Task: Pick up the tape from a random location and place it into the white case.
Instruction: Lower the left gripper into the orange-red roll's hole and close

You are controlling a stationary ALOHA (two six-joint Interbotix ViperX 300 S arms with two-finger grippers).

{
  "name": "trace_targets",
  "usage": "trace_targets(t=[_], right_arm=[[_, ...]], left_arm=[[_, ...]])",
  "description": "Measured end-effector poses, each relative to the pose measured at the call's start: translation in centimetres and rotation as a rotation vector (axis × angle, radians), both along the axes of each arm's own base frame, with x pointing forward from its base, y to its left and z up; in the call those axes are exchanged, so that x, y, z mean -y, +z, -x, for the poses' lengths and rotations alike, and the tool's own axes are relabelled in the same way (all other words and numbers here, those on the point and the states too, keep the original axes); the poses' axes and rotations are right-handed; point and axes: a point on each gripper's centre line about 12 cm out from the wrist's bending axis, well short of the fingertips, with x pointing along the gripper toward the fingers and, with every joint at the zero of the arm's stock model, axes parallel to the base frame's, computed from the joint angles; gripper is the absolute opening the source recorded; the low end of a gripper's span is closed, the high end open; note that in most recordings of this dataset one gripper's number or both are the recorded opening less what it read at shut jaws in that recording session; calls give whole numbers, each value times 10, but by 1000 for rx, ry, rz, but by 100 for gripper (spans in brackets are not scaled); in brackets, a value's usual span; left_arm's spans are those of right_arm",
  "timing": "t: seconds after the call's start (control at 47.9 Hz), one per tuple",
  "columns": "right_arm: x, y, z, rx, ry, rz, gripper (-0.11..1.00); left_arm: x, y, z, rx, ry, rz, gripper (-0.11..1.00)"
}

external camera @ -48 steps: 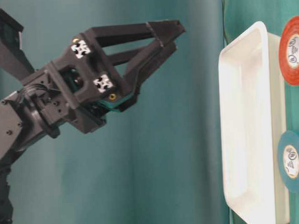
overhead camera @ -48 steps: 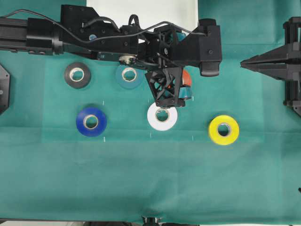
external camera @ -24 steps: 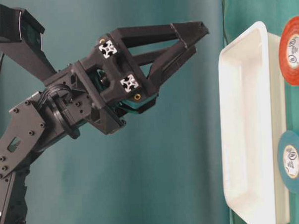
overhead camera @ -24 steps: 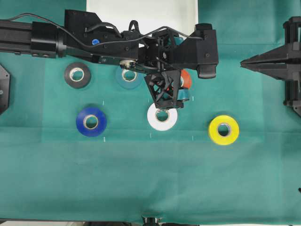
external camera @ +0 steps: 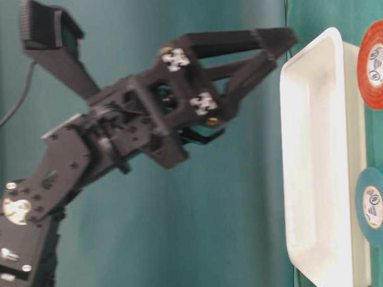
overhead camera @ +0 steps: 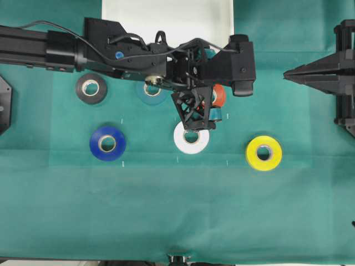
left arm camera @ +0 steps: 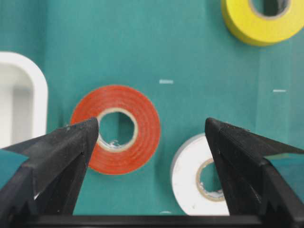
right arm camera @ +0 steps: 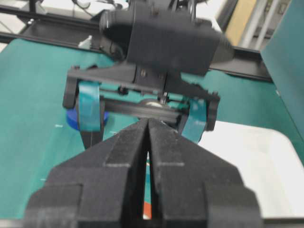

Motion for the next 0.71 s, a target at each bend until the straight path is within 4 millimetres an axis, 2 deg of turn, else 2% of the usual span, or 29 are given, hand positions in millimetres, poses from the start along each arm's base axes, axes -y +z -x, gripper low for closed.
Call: trace_targets(t=[0.334,0.71], right_arm=[[0,0,0,0,0,0,0],[0,-1,0,-9,0,0,0]], left_arm=[[-1,-31,1,-9,26,17,100],[-4,-82,-7,-60,33,17,100]])
